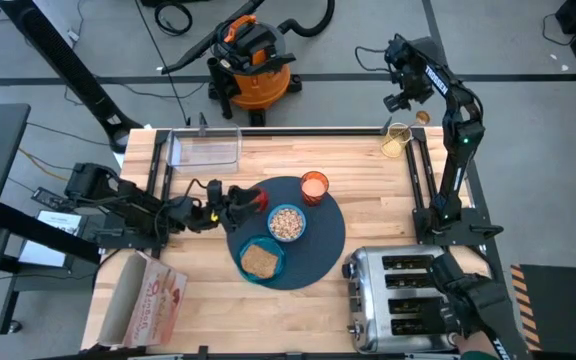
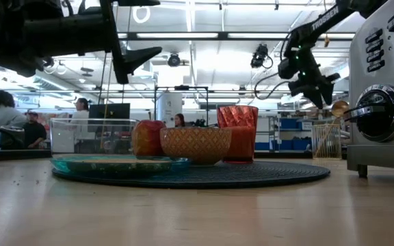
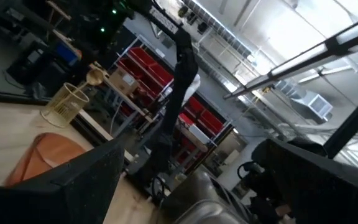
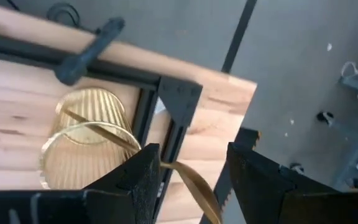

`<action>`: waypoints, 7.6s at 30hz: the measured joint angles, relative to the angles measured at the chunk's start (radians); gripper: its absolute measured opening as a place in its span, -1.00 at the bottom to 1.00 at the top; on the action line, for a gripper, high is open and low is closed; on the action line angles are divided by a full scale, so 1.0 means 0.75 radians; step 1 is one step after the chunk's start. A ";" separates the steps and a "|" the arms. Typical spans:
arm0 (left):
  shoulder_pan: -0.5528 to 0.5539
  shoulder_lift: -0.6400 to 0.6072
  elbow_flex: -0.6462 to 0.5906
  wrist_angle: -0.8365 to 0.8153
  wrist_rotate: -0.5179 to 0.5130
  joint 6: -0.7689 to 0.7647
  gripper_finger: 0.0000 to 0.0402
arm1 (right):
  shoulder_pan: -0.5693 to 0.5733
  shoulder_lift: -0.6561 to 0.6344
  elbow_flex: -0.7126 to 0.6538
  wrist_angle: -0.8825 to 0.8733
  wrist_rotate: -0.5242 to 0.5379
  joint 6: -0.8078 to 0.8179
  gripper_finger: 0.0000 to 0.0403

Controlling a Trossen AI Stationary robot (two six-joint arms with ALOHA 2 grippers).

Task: Arrange a breakfast setting
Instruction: Put the spoon from the cup on the right side of the bowl on the placemat

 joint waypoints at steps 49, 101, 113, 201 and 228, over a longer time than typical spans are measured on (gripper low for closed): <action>0.449 0.000 -0.003 -0.058 0.948 -0.334 0.97 | 0.226 -0.296 -0.155 0.008 -0.102 0.542 -0.71; 0.449 0.000 -0.004 -0.060 1.187 -0.536 0.97 | 0.342 -0.308 -0.280 0.027 -0.264 0.308 -1.00; 0.443 0.000 -0.004 -0.063 1.104 -0.472 0.97 | 0.807 -0.793 -0.483 0.126 0.321 0.939 -0.99; 0.713 0.000 -0.003 -0.146 1.382 -0.528 0.97 | 0.246 -0.313 -0.436 0.000 0.169 2.527 -0.39; 1.005 0.000 -0.003 -0.187 1.495 -0.518 0.97 | 0.073 -0.239 -0.410 0.095 0.117 2.568 -0.28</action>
